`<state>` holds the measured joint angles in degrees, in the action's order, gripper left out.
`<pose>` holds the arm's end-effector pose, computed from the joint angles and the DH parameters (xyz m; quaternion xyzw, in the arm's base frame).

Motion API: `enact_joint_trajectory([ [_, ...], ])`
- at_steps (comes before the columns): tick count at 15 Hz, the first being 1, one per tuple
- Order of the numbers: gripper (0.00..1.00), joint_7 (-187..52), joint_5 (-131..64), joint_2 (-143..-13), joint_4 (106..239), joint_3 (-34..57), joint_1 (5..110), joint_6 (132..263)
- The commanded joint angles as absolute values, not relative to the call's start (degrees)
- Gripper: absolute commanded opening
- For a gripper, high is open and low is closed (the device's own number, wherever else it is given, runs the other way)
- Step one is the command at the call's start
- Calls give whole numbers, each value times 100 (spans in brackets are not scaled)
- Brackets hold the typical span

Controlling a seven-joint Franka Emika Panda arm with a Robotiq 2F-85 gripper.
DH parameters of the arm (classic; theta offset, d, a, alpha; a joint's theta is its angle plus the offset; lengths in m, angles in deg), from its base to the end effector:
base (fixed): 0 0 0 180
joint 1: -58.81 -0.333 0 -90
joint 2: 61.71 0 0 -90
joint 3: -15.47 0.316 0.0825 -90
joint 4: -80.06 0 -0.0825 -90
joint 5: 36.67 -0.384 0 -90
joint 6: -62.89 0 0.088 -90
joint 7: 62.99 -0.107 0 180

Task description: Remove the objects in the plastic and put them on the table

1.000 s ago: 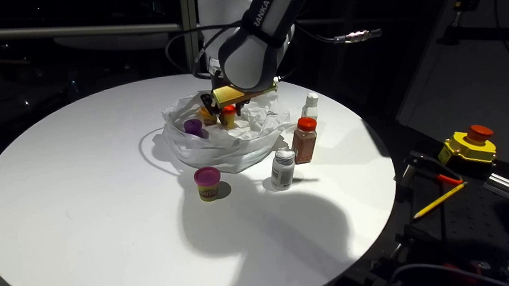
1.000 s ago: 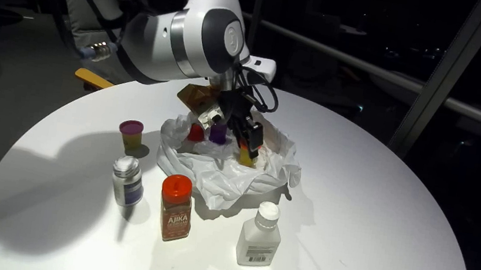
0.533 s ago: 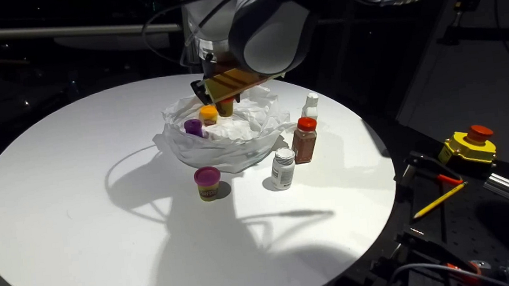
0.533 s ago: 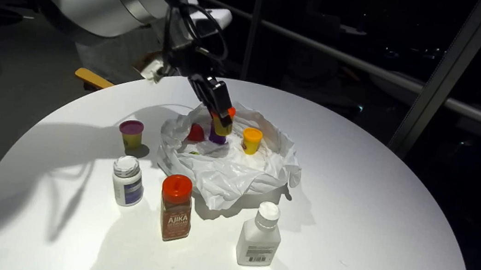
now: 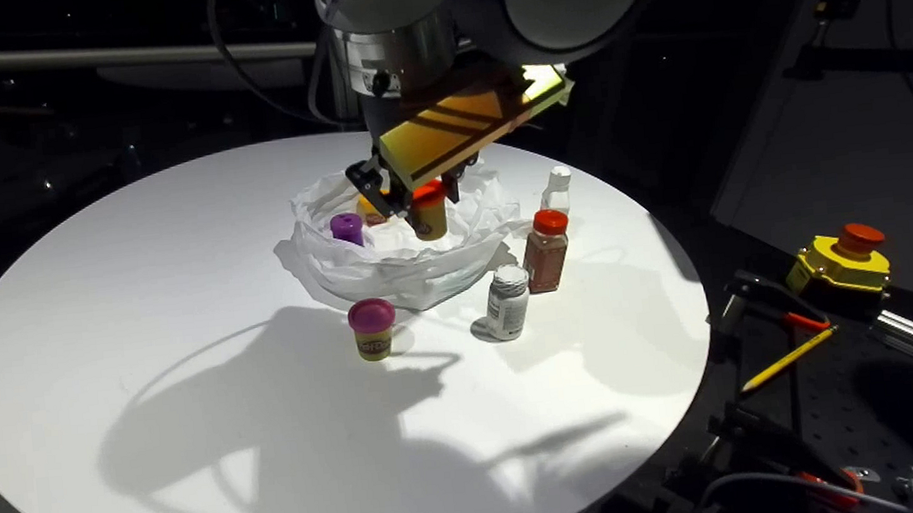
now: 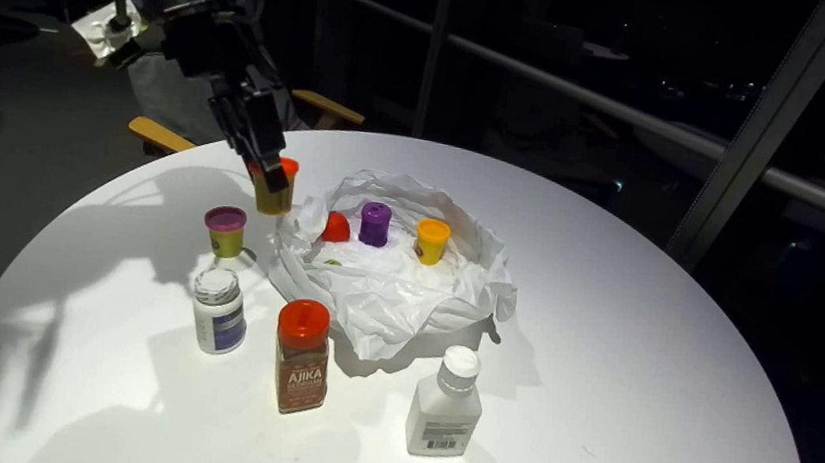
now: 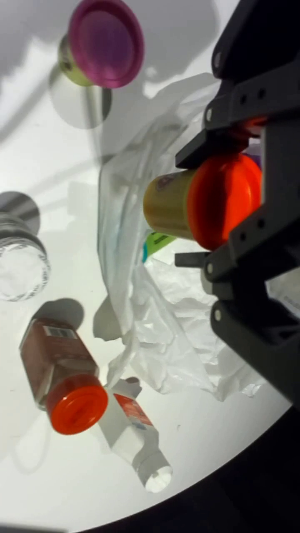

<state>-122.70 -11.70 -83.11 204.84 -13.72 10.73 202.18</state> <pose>0.5255 0.1769 0.2334 0.9596 -0.1656 0.1027 0.2028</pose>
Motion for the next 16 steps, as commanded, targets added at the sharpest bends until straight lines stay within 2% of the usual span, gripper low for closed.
enact_joint_trajectory([
  [1, 28, -12376, -903, -8298, 20738, -423, 1965, 20292],
  [4, 28, -11956, -1017, -8501, 20859, 331, 2682, 20631],
  [8, 28, -11692, -924, -8816, 20858, 882, 3227, 21079],
  [14, 28, -11169, -896, -9077, 20878, 1053, 3352, 21615],
  [15, 78, -11037, -906, -9028, 20915, 1073, 3351, 21632],
  [16, 79, -11043, -855, -8984, 20941, 1022, 3294, 21709],
])
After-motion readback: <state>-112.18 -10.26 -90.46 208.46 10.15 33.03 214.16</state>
